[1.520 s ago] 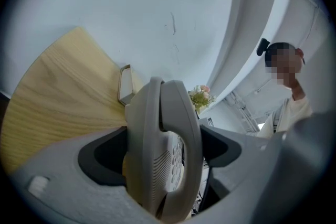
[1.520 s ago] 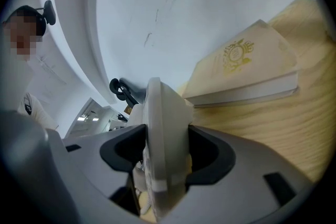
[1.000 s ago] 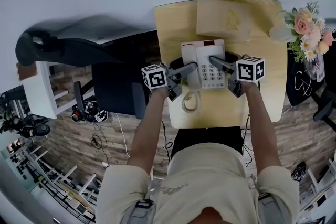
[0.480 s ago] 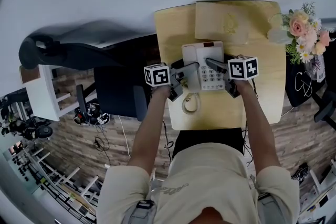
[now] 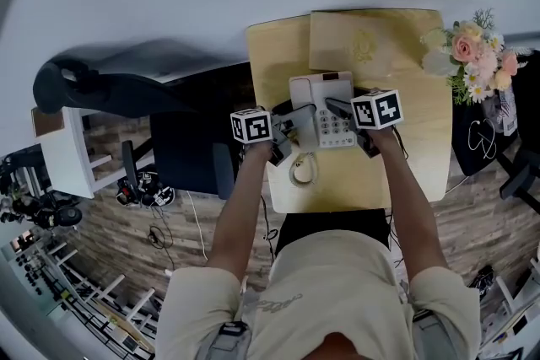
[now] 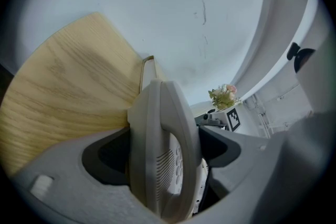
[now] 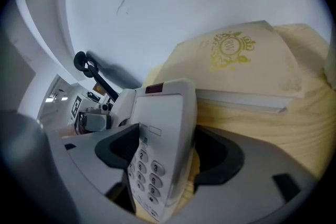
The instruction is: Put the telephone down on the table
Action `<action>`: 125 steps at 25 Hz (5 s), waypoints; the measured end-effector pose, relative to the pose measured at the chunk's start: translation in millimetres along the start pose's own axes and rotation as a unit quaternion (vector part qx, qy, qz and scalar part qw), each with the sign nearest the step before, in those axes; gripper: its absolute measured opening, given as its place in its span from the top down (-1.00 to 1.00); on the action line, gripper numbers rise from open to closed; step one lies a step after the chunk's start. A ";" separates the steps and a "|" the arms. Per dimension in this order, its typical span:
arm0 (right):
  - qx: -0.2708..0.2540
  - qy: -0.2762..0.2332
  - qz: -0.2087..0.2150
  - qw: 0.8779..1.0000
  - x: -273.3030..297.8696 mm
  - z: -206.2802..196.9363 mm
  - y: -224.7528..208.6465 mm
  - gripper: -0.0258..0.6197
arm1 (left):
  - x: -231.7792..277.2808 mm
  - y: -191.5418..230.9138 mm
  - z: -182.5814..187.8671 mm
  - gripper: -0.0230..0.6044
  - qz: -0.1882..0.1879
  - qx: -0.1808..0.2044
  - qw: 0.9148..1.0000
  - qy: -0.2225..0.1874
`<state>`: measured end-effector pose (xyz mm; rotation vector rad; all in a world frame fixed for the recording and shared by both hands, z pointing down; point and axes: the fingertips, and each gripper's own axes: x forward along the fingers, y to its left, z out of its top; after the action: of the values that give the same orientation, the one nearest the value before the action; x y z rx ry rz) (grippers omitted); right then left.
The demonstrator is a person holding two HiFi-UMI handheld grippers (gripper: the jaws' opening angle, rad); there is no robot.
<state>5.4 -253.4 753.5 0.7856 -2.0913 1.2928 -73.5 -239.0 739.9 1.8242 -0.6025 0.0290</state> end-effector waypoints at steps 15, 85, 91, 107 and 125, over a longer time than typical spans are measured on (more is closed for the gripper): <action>0.005 -0.003 0.008 1.000 -25.1 0.3 5.7 -0.05 | -0.9 -3.0 2.0 -0.39 -0.001 -0.001 1.000 -0.014; -0.371 -0.432 -0.072 0.819 -416.5 92.8 273.4 0.91 | -188.9 -421.0 104.2 0.87 0.165 0.544 0.774 -0.279; -0.365 -0.449 -0.051 0.814 -426.2 90.3 282.1 0.91 | -207.6 -445.1 109.3 0.87 0.176 0.554 0.748 -0.321; -0.374 -0.461 -0.082 0.801 -419.5 82.8 287.1 0.91 | -217.2 -419.1 97.7 0.87 0.208 0.534 0.749 -0.334; -0.370 -0.434 -0.060 0.819 -399.7 72.9 284.8 0.91 | -210.2 -400.3 87.4 0.87 0.202 0.521 0.767 -0.317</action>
<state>59.1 -140.0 273.4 1.2152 -2.8385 -0.1174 -114.1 -151.9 289.6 2.7489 -1.7176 0.0402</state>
